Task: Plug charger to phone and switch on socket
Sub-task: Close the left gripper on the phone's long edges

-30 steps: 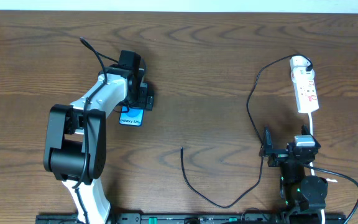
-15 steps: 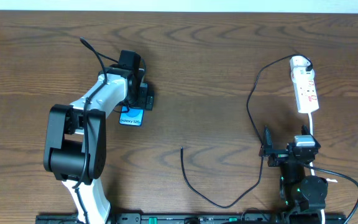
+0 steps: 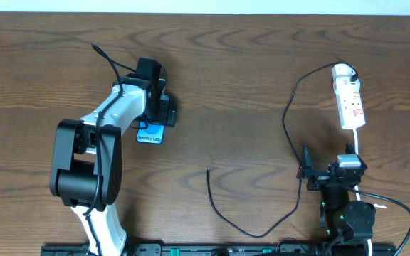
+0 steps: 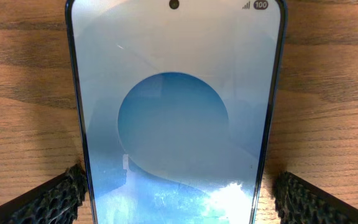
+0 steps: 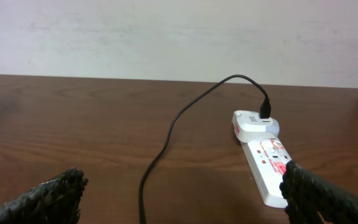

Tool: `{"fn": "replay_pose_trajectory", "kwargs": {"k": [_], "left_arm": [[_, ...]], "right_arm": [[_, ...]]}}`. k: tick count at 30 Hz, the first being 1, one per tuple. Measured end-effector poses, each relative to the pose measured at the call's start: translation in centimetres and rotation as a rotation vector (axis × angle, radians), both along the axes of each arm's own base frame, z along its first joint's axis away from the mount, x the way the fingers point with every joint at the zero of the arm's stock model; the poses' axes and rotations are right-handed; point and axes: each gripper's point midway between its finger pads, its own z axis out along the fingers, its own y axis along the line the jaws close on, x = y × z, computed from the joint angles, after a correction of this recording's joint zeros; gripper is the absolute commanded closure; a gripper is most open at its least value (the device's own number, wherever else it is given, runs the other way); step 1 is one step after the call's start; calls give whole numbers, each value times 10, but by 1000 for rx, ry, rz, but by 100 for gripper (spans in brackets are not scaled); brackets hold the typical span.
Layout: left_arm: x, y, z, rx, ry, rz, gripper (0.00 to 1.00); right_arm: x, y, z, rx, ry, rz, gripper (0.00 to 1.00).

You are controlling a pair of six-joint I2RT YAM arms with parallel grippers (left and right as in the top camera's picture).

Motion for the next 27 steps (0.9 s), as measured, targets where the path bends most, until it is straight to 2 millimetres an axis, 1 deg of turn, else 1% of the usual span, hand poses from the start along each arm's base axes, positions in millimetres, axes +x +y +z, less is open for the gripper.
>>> {"fn": "replay_pose_trajectory", "kwargs": {"k": [4, 7, 27], "left_arm": [[0, 0, 0, 0, 1, 0, 7], [0, 0, 0, 0, 1, 0, 11], [0, 0, 0, 0, 1, 1, 12]], "right_arm": [[0, 0, 0, 0, 0, 0, 1], [0, 0, 0, 0, 0, 0, 1], [0, 0, 0, 0, 0, 0, 1]]}}
